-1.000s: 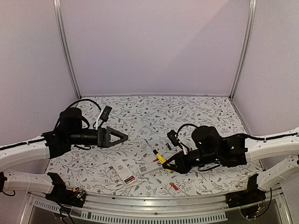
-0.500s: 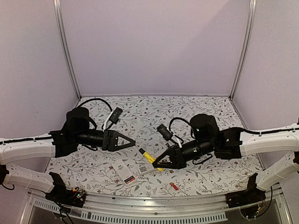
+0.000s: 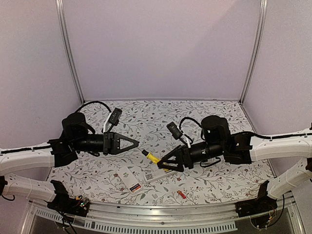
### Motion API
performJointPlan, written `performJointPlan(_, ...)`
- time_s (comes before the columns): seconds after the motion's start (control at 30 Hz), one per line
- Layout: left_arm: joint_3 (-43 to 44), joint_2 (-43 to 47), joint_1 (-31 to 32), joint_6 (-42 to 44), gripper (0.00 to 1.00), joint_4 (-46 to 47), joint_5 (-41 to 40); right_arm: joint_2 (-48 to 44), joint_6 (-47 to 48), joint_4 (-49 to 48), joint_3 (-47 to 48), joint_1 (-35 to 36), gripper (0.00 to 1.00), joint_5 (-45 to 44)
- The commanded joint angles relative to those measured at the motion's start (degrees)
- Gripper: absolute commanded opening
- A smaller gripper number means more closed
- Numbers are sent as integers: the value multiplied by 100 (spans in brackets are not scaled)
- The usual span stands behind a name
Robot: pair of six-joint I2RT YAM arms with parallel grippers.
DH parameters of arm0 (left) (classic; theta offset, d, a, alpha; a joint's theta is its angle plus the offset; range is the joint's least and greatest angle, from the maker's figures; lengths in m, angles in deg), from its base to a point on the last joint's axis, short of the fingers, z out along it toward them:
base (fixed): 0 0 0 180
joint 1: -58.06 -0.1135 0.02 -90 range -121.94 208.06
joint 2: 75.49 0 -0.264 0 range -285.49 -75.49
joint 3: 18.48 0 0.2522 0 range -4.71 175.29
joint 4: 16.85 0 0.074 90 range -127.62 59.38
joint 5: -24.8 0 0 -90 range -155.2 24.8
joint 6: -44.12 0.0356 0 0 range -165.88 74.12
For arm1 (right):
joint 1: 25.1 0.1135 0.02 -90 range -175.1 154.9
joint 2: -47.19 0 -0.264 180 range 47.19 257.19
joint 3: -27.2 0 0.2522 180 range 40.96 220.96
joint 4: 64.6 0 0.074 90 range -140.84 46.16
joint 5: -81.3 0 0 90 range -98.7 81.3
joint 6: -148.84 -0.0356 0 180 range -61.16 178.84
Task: Unload the batteries from the remote control
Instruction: Pass from the right arm to the left, then pass from the left arm to the right
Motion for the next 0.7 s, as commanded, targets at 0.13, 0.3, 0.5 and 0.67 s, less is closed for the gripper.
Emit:
performJointPlan(0.13, -757, 571, 28, -1151, 0, 1134, -1381, -598, -1331, -1728, -1083, 129, 79, -2109)
performJointPlan(0.3, -922, 681, 28, -1357, 0, 1309, -1555, -434, -1794, -2681, -1144, 450, 73, -2523)
performJointPlan(0.5, -958, 689, 31, -1449, 0, 1481, -1500, 153, -1799, -3202, -816, 618, 64, -2382)
performJointPlan(0.67, -1009, 724, 27, -1502, 0, 1579, -1474, 428, -1866, -3561, -706, 635, 57, -2292)
